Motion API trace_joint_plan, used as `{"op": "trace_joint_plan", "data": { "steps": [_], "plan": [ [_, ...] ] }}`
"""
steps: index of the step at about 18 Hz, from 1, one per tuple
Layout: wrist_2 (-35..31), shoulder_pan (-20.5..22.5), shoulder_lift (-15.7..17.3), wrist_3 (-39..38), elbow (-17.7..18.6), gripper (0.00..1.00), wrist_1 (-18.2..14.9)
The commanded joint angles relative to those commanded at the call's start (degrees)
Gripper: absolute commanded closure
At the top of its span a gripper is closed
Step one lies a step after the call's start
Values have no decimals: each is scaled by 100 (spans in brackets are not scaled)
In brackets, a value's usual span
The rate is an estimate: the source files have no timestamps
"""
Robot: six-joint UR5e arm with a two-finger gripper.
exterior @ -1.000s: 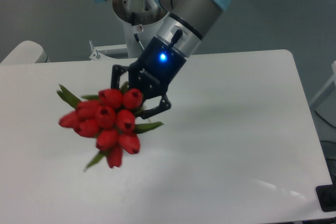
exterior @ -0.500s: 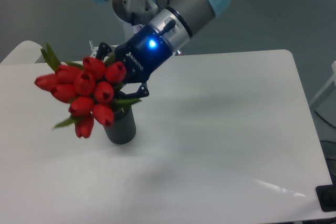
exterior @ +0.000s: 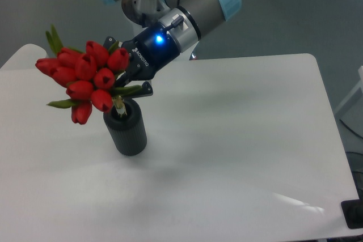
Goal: Insert the flowers into the vase
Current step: 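Lower the tulip stems into the black vase opening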
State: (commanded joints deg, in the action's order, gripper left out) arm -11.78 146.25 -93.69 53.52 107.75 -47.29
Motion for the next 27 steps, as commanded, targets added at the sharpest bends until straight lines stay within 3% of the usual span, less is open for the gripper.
{"op": "trace_joint_plan", "data": {
  "steps": [8, 12, 27],
  "plan": [
    [-17, -18, 79, 246, 325, 77, -9],
    [-26, -9, 132, 623, 676, 77, 0],
    [-79, 26, -122, 1775, 1222, 77, 17]
  ]
}}
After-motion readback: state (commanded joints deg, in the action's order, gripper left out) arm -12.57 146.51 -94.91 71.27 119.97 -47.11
